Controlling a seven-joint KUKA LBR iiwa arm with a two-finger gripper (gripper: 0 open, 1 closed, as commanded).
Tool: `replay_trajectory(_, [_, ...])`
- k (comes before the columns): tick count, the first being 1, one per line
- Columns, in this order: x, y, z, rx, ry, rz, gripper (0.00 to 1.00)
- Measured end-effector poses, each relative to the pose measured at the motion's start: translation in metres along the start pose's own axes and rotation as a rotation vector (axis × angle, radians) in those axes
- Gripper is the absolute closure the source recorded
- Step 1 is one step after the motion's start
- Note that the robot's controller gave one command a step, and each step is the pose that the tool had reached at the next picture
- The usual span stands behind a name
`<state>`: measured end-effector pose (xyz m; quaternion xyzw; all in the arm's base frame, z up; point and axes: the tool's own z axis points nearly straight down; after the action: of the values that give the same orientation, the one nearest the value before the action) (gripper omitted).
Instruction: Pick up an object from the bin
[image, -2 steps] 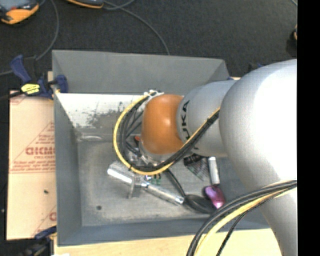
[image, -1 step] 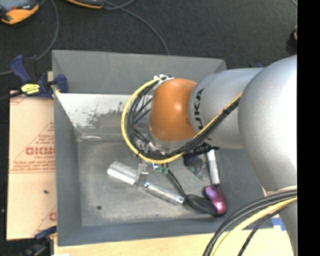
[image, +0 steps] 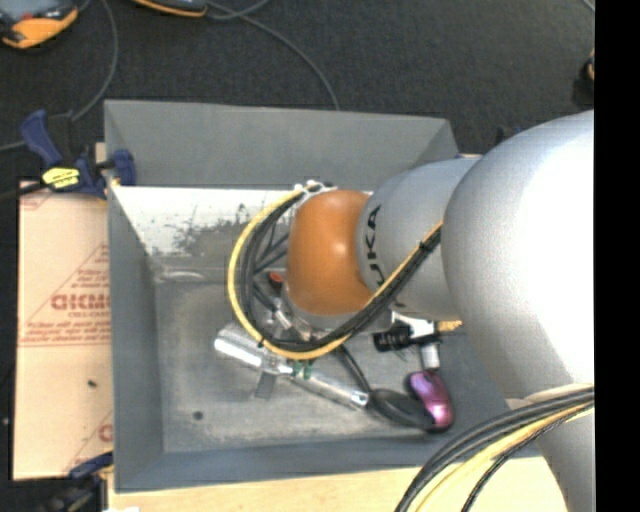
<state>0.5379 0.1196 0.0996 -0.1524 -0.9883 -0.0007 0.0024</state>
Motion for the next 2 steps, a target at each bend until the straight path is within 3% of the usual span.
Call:
replay_trajectory(1, [-0.018, -0.011, 0.029, -0.003, -0.012, -0.039, 0.00])
replay_trajectory(2, [0.013, -0.003, 0.030, 0.002, 0.004, 0.281, 1.00])
